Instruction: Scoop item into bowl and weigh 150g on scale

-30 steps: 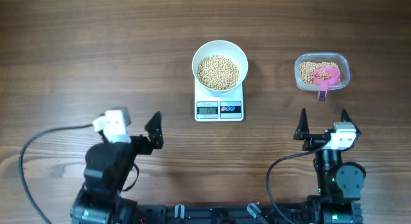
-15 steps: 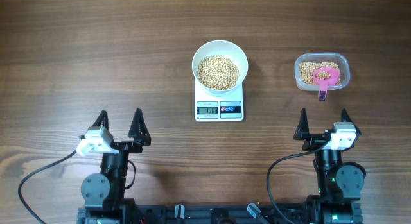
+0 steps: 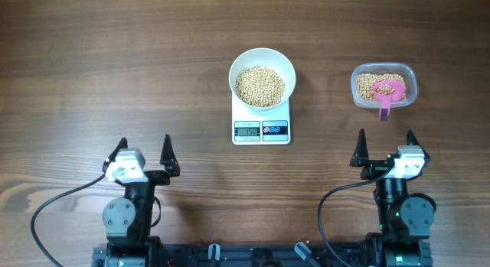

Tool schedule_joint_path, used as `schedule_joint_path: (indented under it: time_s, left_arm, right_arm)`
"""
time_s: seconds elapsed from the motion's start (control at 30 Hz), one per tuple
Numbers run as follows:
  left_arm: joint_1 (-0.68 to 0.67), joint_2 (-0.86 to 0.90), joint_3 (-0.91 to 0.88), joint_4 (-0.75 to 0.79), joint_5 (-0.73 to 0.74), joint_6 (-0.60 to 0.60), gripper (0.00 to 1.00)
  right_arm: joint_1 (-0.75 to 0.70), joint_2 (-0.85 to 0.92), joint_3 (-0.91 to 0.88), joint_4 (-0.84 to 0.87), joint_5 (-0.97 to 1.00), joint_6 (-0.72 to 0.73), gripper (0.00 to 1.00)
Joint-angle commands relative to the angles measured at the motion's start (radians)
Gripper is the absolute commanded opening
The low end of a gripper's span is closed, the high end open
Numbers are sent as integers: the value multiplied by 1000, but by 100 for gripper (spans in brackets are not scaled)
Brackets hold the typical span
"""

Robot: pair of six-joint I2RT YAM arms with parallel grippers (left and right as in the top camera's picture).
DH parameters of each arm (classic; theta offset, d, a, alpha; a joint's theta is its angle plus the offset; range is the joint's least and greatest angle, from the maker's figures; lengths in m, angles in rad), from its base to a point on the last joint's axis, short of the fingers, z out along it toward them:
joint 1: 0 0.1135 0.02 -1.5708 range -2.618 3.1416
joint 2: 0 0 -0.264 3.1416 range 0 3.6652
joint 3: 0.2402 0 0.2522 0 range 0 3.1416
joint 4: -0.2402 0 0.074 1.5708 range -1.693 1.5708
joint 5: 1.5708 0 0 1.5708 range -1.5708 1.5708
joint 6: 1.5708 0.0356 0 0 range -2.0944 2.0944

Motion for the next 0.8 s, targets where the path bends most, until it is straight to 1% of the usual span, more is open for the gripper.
schedule_joint_path:
  time_s: [0.0,0.23,0.33,0.77]
  left_arm:
    - [8,-10,-5,-2,-29,100,100]
    - [8,-10,-5,-2,-24,100,100]
    - [8,-10,-5,-4,-1,100,100]
    - [8,-10,-5,-2,-1,99,100]
  right_arm:
    - [-4,-11,-3,2,18,12,100]
    - [-4,-11,-3,2,18,12,100]
    - [-4,-11,-3,2,18,12,100]
    - [-4,-11,-3,2,18,12,100]
